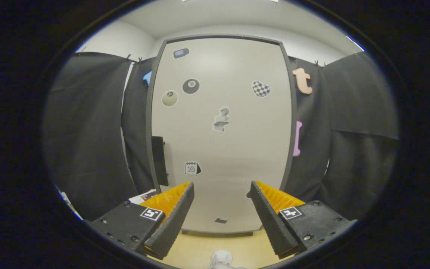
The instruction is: Open the shoe cabinet door, grab the shoes and put them into the shoe cabinet, then close the shoe cabinet door.
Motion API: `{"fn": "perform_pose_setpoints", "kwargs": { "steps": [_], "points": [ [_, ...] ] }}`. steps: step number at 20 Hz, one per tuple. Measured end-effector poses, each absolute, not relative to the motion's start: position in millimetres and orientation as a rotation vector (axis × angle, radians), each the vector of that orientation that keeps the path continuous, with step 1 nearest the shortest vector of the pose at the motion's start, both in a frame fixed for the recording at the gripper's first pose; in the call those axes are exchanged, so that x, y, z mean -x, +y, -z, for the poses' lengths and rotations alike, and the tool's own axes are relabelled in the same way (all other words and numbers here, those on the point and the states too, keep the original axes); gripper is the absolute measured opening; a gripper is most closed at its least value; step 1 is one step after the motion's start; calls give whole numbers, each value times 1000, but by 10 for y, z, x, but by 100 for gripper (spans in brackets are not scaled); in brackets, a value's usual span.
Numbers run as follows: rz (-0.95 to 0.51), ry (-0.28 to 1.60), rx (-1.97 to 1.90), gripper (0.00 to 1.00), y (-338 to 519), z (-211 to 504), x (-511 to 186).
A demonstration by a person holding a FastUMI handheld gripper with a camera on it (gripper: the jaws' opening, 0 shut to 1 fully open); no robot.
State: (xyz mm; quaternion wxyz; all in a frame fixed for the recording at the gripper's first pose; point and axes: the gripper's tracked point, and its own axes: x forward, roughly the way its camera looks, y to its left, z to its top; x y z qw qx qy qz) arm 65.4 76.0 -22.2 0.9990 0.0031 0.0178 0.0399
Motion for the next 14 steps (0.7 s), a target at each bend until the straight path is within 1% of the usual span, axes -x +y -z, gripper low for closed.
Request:
{"fn": "perform_pose_setpoints", "kwargs": {
  "steps": [7, 14],
  "points": [
    [-191, 81, -37, 99, 1639, 395, -1192],
    [-197, 75, -22, 99, 2092, 362, -1606]
  ]
}}
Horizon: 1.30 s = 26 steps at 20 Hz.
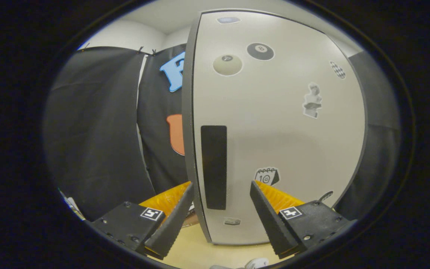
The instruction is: Open the shoe cabinet door, grab the shoes and put them into the shoe cabinet, then close the shoe cabinet door.
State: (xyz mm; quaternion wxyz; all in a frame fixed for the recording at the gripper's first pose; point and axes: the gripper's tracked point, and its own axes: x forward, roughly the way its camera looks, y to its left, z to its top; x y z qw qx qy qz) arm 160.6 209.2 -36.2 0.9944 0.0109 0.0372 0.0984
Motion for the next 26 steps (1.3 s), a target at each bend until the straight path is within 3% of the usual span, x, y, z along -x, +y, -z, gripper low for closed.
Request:
{"fn": "perform_pose_setpoints", "kwargs": {
  "steps": [2, 5, 8, 10, 11, 17, 26],
  "points": [
    [-182, 78, -21, 99, 2125, 379, -1706],
    [-181, 91, -22, 81, 2161, 412, -1806],
    [-148, 84, -25, 73, 2131, 388, -1814],
    [-145, 83, -35, 56, 2168, 388, -1815],
    [-131, 88, -30, 41, 2138, 399, -1828],
    [-167, 103, -51, 29, 2102, 402, -1749],
    [-306, 95, -61, 25, 2007, 403, -1089]
  ]
}}
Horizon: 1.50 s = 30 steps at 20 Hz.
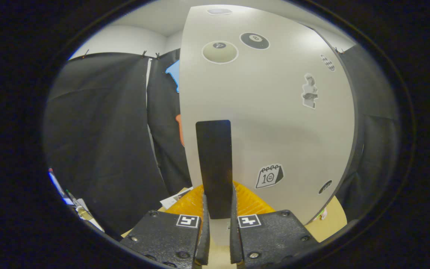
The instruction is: Open the shoe cabinet door, grab the shoes and put them into the shoe cabinet, then close the shoe cabinet door.
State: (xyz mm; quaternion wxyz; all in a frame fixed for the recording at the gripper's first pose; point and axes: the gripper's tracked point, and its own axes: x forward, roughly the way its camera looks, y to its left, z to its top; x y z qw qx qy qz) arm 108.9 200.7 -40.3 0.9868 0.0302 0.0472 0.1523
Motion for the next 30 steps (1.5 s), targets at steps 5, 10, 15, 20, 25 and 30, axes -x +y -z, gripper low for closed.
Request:
{"fn": "perform_pose_setpoints", "kwargs": {
  "steps": [5, 10, 15, 20, 25, 30],
  "points": [
    [-340, 94, -69, 24, 1781, 444, -865],
    [-332, 92, -68, 24, 1469, 484, -617],
    [-313, 87, -71, 20, 1116, 518, -416],
    [-261, 84, -54, 12, 801, 520, -332],
    [-150, 70, -52, 6, 493, 519, -353],
    [-97, 70, -87, 4, 351, 535, -352]
  ]
}}
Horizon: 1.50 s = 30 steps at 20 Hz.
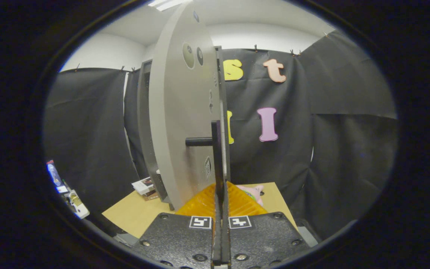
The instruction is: Open the shoe cabinet door, grab the shoes and put them into the shoe cabinet, then close the shoe cabinet door.
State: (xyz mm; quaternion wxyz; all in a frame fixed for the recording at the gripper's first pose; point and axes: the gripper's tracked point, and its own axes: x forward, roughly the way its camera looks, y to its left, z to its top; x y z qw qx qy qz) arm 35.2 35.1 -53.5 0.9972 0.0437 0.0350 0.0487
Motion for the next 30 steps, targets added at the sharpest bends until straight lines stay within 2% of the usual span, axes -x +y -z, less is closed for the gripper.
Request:
{"fn": "perform_pose_setpoints", "kwargs": {
  "steps": [3, 10, 12, 14, 19, 21, 26, 30],
  "points": [
    [-55, 66, -102, 4, 206, 526, -369],
    [-94, 60, -124, 4, 186, 509, -314],
    [-60, 43, -131, 6, 133, 500, -248],
    [10, 29, -103, 26, 30, 550, -66],
    [112, 24, 6, 94, 25, 761, 186],
    [114, 31, 40, 100, 117, 895, 221],
    [30, 158, -28, 100, 871, 1742, 236],
    [-52, 283, -27, 100, 1564, 2592, -169]
  ]
}}
